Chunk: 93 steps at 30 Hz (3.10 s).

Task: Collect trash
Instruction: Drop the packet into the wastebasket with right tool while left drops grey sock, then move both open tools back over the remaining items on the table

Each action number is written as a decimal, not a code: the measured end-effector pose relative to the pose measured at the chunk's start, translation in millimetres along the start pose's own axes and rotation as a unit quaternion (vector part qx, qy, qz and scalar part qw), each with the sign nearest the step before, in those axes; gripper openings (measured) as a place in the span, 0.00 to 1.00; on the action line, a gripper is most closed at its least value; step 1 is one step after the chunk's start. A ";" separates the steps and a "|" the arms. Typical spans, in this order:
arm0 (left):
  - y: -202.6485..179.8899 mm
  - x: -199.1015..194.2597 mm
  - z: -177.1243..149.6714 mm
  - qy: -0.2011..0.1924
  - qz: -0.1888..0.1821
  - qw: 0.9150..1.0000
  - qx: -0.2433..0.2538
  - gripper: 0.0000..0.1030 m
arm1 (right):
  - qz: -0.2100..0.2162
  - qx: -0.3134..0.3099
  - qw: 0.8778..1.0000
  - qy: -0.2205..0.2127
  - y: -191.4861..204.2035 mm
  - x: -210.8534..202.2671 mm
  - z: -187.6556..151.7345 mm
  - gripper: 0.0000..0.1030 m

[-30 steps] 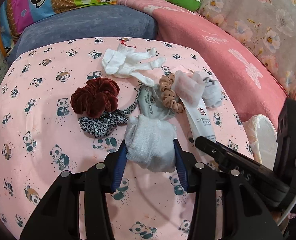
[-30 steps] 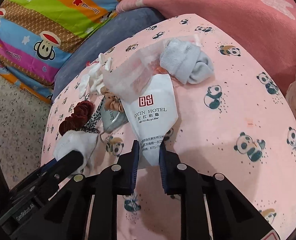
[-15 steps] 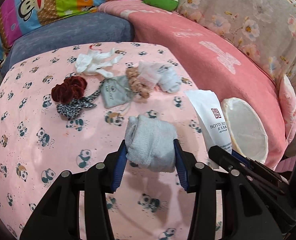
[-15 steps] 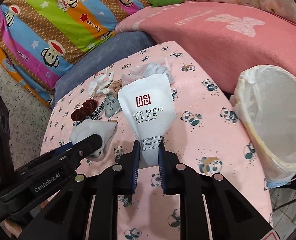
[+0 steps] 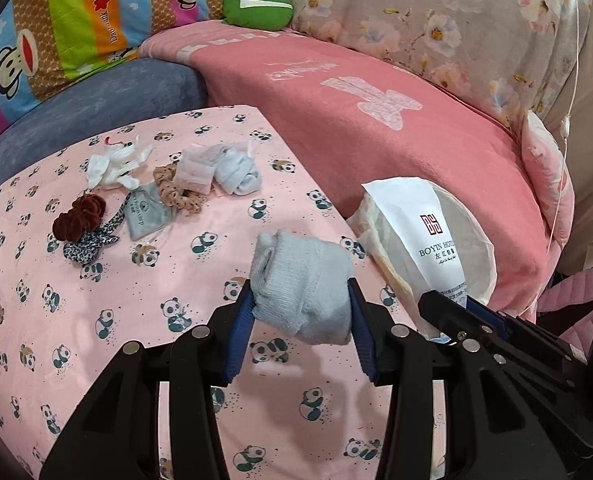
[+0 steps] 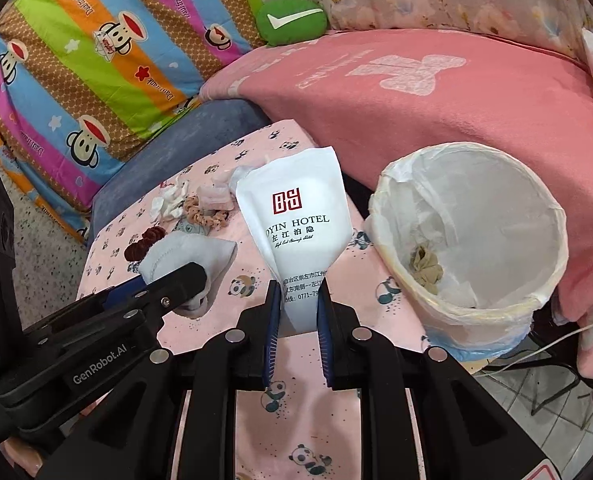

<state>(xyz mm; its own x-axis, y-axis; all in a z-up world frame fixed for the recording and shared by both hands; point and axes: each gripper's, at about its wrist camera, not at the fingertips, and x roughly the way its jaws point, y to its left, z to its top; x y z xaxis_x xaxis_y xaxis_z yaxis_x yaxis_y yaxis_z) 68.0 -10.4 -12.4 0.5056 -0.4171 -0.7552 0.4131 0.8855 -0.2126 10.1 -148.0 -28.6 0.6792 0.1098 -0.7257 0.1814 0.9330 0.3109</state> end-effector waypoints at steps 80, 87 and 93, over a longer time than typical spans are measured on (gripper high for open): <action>-30.9 27.1 29.2 -0.009 0.007 1.000 -0.004 0.80 | -0.057 0.051 0.997 -0.028 -64.3 -7.7 23.8 0.45; 2.2 15.6 18.6 -0.011 0.025 0.999 -0.029 0.80 | -0.045 0.030 0.998 -0.016 -33.0 -2.2 16.9 0.48; 30.9 6.9 11.2 -0.013 0.042 0.998 -0.049 0.80 | -0.035 0.011 0.999 -0.008 -6.1 3.6 11.8 0.48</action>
<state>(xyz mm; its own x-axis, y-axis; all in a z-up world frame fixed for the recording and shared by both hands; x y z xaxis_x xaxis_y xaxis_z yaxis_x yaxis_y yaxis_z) 92.7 11.8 -17.2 0.5546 -0.3455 -0.7570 0.2928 0.9326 -0.2111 19.9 -157.3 -25.8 0.6754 0.0396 -0.7364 0.2434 0.9306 0.2733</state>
